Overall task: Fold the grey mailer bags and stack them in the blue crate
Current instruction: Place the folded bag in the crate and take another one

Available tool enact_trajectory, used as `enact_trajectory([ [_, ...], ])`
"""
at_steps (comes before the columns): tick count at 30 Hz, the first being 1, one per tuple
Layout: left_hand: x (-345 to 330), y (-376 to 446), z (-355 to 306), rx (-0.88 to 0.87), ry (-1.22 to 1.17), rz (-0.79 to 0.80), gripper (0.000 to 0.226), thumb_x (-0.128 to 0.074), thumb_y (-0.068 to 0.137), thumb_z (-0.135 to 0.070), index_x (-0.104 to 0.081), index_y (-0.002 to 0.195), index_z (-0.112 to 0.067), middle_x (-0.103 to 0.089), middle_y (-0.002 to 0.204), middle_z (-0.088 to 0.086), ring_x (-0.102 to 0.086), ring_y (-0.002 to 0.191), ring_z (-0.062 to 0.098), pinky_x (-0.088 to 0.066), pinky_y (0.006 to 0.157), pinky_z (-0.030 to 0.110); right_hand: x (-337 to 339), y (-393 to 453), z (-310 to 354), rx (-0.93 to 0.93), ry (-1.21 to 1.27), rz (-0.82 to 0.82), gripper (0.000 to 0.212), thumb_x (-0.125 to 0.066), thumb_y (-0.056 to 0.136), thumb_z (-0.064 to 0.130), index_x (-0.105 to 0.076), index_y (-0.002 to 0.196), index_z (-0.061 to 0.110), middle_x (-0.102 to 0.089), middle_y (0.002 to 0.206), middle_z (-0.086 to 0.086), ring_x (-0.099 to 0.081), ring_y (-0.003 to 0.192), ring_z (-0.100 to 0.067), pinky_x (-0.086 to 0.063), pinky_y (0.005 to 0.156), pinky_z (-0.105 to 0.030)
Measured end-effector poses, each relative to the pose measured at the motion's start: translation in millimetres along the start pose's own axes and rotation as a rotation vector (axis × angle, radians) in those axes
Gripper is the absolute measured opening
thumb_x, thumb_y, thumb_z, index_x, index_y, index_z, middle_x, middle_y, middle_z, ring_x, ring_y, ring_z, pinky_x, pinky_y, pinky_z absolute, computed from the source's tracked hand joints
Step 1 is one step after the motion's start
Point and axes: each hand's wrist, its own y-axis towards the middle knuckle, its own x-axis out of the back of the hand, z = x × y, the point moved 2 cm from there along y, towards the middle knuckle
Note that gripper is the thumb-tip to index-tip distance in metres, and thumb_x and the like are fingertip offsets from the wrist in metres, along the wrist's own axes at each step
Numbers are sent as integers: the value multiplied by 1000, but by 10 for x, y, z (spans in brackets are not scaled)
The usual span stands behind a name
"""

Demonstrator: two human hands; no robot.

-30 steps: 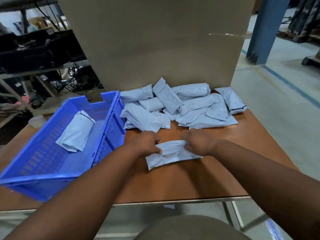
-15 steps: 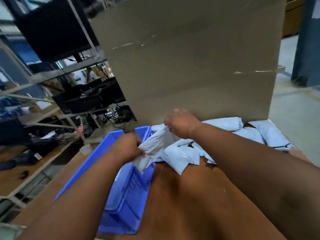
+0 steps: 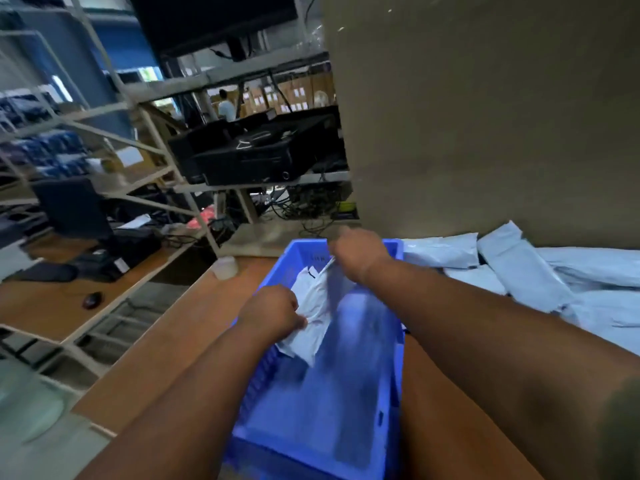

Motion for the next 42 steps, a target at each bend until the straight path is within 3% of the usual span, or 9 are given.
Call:
enact_trajectory([
  [3,-261,319,104,-4,1,107,44,-85,77,-49,-57,69,-16,-61,78,1,-59,83,23,-37,65,32,-372,400,215,-98,116,184,33,-59,92,12,-75,120,16,-73,123,-13,-71,114,-35,-57,92,-42],
  [6,-456,625,166,22,30,124,37,-81,79,-40,-73,103,-13,-74,108,8,-70,101,28,-47,72,32,-748,698,349,-136,157,300,33,-59,94,16,-74,123,14,-72,127,-12,-70,116,-34,-56,94,-40],
  [13,-837,911,239,82,81,188,40,-62,97,-18,-63,136,-16,-66,136,6,-66,125,31,-57,96,41,-1279,1032,501,-81,166,449,32,-54,97,14,-76,121,19,-73,126,-4,-67,116,-29,-56,100,-39],
  [18,-858,973,206,75,99,209,33,-63,95,-15,-67,128,-16,-67,133,6,-67,123,30,-60,95,45,-1398,1084,559,-111,235,508,34,-55,96,7,-75,121,16,-72,123,-6,-67,112,-29,-57,96,-39],
  [22,-853,1005,180,92,93,234,66,-68,91,-20,-46,154,-18,-64,140,0,-67,123,29,-60,96,48,-1385,1099,610,-95,261,604,38,-56,101,6,-64,138,9,-66,135,-11,-64,122,-32,-53,101,-37],
  [28,-759,1047,107,64,104,111,54,-64,93,-37,-57,144,-22,-67,134,1,-68,118,28,-58,91,39,-1224,1067,559,-150,313,610,38,-53,105,22,-54,142,10,-61,138,-12,-62,121,-33,-52,100,-40],
  [34,-366,1033,-162,-59,56,-83,37,-56,95,-39,-66,129,-26,-70,123,3,-69,111,29,-54,82,38,-740,737,372,-31,281,585,32,-60,101,33,-69,128,17,-71,130,-7,-66,115,-30,-55,98,-38],
  [37,-42,921,-512,-133,87,-166,28,-59,89,-35,-68,114,-27,-74,113,1,-71,105,28,-55,87,39,-372,443,94,-5,246,474,22,-60,98,28,-72,116,23,-74,117,-6,-69,102,-30,-57,87,-37],
  [42,375,601,-1418,-244,167,-222,30,-59,85,-40,-70,109,-24,-74,112,4,-70,108,33,-54,91,44,238,-286,-717,-7,322,294,22,-61,97,30,-68,116,20,-72,121,-10,-67,110,-35,-48,80,-34],
])
